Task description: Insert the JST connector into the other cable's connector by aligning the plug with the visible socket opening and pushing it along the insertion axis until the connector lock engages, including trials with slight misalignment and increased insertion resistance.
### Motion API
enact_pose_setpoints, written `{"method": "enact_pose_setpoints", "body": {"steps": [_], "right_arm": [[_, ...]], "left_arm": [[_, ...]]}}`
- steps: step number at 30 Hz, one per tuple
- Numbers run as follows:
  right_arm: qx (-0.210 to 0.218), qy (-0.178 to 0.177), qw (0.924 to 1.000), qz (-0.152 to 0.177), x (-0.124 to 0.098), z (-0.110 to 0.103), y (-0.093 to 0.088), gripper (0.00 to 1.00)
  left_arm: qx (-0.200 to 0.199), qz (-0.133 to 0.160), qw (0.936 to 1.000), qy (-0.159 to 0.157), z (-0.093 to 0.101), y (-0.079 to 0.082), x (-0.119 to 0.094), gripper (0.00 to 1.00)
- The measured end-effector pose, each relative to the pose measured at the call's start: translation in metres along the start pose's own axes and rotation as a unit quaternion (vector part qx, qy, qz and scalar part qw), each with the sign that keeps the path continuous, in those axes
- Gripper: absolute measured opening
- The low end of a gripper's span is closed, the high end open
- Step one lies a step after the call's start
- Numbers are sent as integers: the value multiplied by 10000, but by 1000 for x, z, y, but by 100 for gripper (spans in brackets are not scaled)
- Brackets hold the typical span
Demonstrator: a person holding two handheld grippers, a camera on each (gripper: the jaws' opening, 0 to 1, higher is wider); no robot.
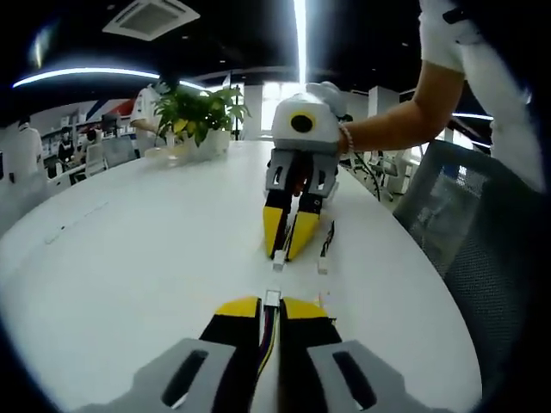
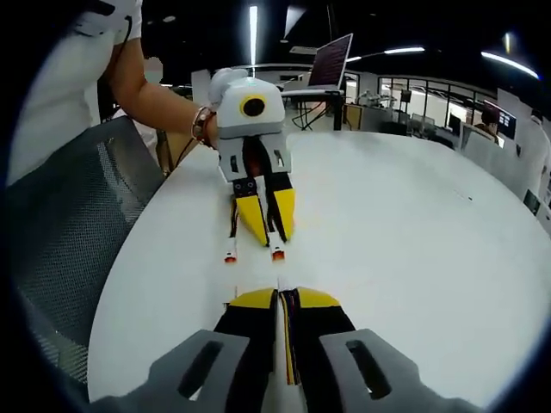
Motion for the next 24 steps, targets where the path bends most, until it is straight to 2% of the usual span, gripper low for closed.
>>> {"method": "enact_pose_setpoints", "body": {"steps": [11, 24], "right_arm": [[-132, 48, 9999, 24, 0, -1, 0, 4], [-35, 48, 10000, 46, -1, -1, 0, 4]], "left_arm": [[44, 27, 10000, -22, 1, 0, 0, 1], [50, 98, 9999, 7, 0, 5, -5, 0]]}}
Point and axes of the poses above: the point that each gripper's makers call its tool centre point, and the gripper's own axes: x roughly forward along the fingers, z roughly to its right, y roughly out of its top, the point moved 4 cm from there along -x, roughly backward along the fingers, and after that the axes turned 7 degrees about -x, right-handed, at the moved point
